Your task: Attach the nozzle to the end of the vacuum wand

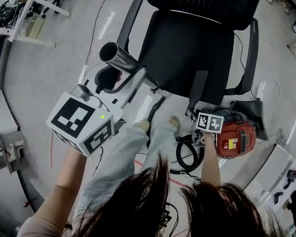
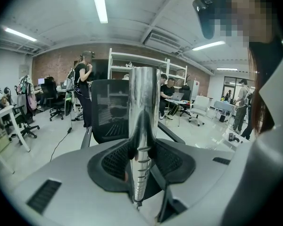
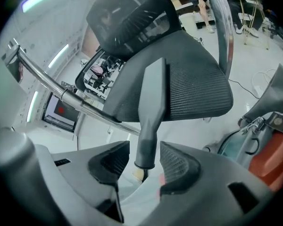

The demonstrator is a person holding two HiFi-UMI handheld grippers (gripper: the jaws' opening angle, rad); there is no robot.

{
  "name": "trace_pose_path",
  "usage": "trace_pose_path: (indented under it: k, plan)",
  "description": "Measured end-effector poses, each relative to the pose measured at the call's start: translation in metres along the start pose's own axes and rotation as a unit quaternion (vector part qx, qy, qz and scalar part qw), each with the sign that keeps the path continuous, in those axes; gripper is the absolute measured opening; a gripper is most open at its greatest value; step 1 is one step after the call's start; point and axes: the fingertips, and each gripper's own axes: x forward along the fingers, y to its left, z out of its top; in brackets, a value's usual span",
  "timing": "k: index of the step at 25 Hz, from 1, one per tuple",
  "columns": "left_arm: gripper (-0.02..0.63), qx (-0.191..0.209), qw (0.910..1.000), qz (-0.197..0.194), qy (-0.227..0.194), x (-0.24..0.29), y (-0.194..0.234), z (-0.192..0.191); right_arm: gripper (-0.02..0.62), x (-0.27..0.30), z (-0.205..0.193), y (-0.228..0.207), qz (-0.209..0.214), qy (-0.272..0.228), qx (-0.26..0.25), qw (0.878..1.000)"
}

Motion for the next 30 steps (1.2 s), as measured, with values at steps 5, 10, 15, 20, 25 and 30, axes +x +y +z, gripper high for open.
trace_pose_path:
  k: [5, 10, 15, 20, 25, 30]
  plan:
    - [0.153, -0.002, 1.0, 0.002, -0.001, 0.0, 0.0, 0.0, 0.193, 0.015, 0.002, -0.004, 0.01, 0.011, 0.0, 1.0]
    - [0.153, -0.005, 1.0, 0.004, 0.0, 0.001, 0.0, -0.001, 0.195, 0.031, 0.0, -0.009, 0.016, 0.026, 0.003, 1.0]
    - [0.153, -0.007, 1.0, 0.007, -0.001, 0.003, -0.001, -0.001, 0.195, 0.041, -0.001, -0.012, 0.029, 0.039, 0.011, 0.999]
    - [0.153, -0.008, 0.9999, 0.008, 0.001, 0.004, 0.0, -0.001, 0.195, 0.052, 0.001, -0.008, 0.046, 0.049, 0.019, 0.998]
    - [0.153, -0.006, 0.9999, 0.009, 0.001, 0.004, 0.001, -0.002, 0.195, 0.061, 0.006, -0.003, 0.057, 0.049, 0.038, 0.996]
    - [0.153, -0.004, 0.9999, 0.009, 0.003, 0.004, 0.001, -0.002, 0.181, 0.057, 0.007, -0.002, 0.065, 0.042, 0.047, 0.996]
